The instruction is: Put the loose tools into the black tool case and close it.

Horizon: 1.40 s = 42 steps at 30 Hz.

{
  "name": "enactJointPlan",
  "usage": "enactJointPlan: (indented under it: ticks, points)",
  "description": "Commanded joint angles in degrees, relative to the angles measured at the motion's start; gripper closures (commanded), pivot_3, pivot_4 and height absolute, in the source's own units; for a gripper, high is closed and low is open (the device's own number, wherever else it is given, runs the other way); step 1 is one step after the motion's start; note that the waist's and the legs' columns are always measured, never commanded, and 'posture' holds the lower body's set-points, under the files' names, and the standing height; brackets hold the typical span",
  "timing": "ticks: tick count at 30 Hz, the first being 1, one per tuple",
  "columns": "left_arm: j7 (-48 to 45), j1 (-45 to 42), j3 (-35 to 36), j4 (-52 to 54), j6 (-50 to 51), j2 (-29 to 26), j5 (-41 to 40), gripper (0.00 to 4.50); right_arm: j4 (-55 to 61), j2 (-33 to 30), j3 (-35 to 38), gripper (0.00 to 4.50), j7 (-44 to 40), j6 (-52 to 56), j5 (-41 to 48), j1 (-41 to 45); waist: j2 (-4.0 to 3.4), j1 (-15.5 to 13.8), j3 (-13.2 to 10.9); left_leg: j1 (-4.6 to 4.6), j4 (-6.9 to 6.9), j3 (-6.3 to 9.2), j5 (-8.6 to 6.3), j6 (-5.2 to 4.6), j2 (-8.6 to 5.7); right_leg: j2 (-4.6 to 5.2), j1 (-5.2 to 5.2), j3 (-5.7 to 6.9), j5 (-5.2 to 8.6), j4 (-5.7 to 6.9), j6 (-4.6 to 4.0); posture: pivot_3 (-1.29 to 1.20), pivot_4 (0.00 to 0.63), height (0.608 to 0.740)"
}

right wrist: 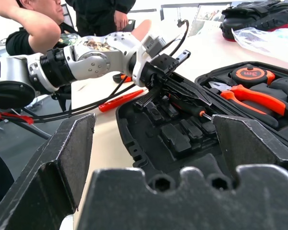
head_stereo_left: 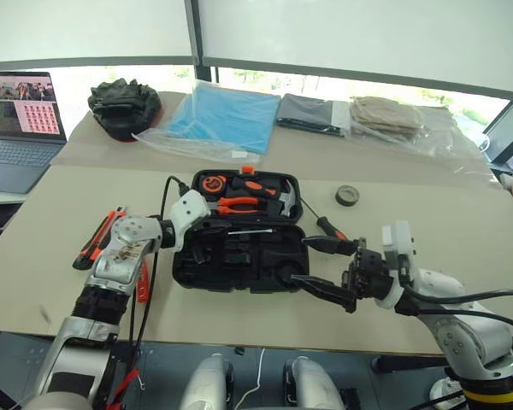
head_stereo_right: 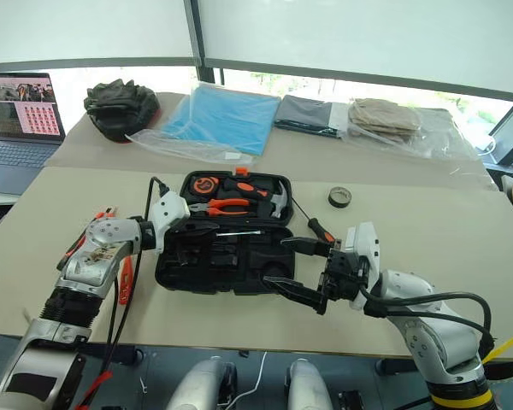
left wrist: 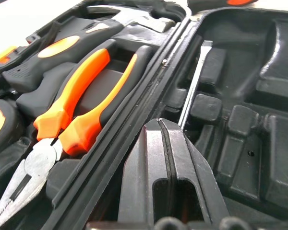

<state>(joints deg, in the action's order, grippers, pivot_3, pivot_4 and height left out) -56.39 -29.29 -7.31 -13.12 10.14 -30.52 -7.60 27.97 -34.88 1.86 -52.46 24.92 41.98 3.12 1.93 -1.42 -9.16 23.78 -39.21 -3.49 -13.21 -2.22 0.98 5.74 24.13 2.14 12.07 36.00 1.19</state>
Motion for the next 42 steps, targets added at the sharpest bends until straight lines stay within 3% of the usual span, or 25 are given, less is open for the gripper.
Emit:
enactJointPlan:
  ticks: [1,5,10,16,21,24,29,36,40,42]
  points:
    - [1.3,2.8,-2.5,-0.5,0.5,0.8,2.3,4.47,1.4,0.2,1.4,0.0,0.1,-1.3,0.0,0.3,-0.02,0.1,0.0,-0.02,0.0,0.0,0.0,0.0,0.0,0.01,-0.02,0.0,0.0,0.0,0.0,0.0,0.15,0.74]
    - [4.5,2.6,-3.5,-2.5,3.3,3.1,3.5,4.47,1.4,0.6,1.2,0.0,0.6,-1.3,-0.4,0.0,-0.18,-0.1,0.1,-0.03,0.0,0.0,0.0,0.0,0.0,0.01,-0.03,-0.01,0.0,0.0,0.0,0.0,0.15,0.74]
    - [3.7,3.1,-0.7,-1.0,-1.9,3.4,0.8,4.47,1.1,0.2,3.2,0.0,1.8,-1.4,-1.0,-1.7,-0.21,-0.8,0.2,-0.16,0.0,0.0,0.0,-0.01,-0.04,0.06,-0.14,0.0,0.01,0.0,0.1,0.0,0.15,0.74]
    - [-5.2,8.8,12.2,6.7,-6.9,-2.1,-13.2,2.8,-0.9,0.1,13.0,0.0,1.5,-6.9,-2.3,-10.0,-0.2,-0.3,0.2,0.06,0.02,-0.04,-0.04,-0.07,-0.02,0.08,0.1,-0.05,-0.05,-0.01,0.0,0.0,0.15,0.74]
    - [-19.8,16.2,21.2,9.7,-10.5,-8.2,-24.9,0.91,-3.3,1.7,17.0,0.0,1.4,-15.2,-8.2,-17.6,-0.23,0.3,0.1,0.01,0.16,-0.04,-0.06,-0.08,0.0,0.11,0.1,-0.03,-0.03,-0.05,-0.02,0.0,0.15,0.74]
    - [-27.8,22.5,26.8,7.7,-8.3,-16.8,-26.7,0.12,-5.5,1.9,19.3,0.0,9.1,-16.3,-17.7,-23.1,-0.25,0.7,0.1,-0.02,0.15,-0.08,-0.06,-0.07,-0.01,0.17,0.08,-0.02,0.03,-0.09,0.01,0.0,0.15,0.74]
    - [-29.8,25.0,32.0,2.4,-5.9,-20.5,-29.6,0.12,-5.5,1.2,19.1,0.0,11.8,-13.8,-19.0,-23.4,-0.39,0.6,0.1,-0.06,0.17,-0.13,-0.06,-0.04,-0.01,0.33,0.13,0.07,0.56,-0.05,-0.11,0.0,0.15,0.74]
    - [-29.1,26.3,29.1,6.0,-10.5,-16.6,-26.9,0.12,-3.9,-5.2,9.2,0.0,16.7,5.8,-20.0,-3.8,-0.51,1.0,0.0,-0.3,0.26,-0.27,-0.07,-0.03,0.03,0.53,0.11,0.13,0.52,-0.03,-0.11,0.0,0.15,0.74]
    - [-26.6,25.2,26.0,11.8,-9.7,-13.2,-27.3,0.12,-10.8,-6.2,-0.6,0.0,18.4,19.3,-22.9,12.5,-0.5,0.8,0.0,-0.11,0.25,-0.28,-0.06,-0.05,0.01,0.5,0.22,0.15,0.23,-0.03,-0.52,0.0,0.15,0.74]
    - [-25.7,24.9,25.5,13.2,-9.1,-12.5,-27.6,0.12,-13.7,-5.8,-3.2,0.0,19.0,22.5,-24.1,16.7,-0.49,0.6,-0.1,-0.02,0.24,-0.26,-0.05,-0.06,-0.03,0.48,0.24,0.16,0.21,-0.06,-0.51,0.0,0.15,0.74]
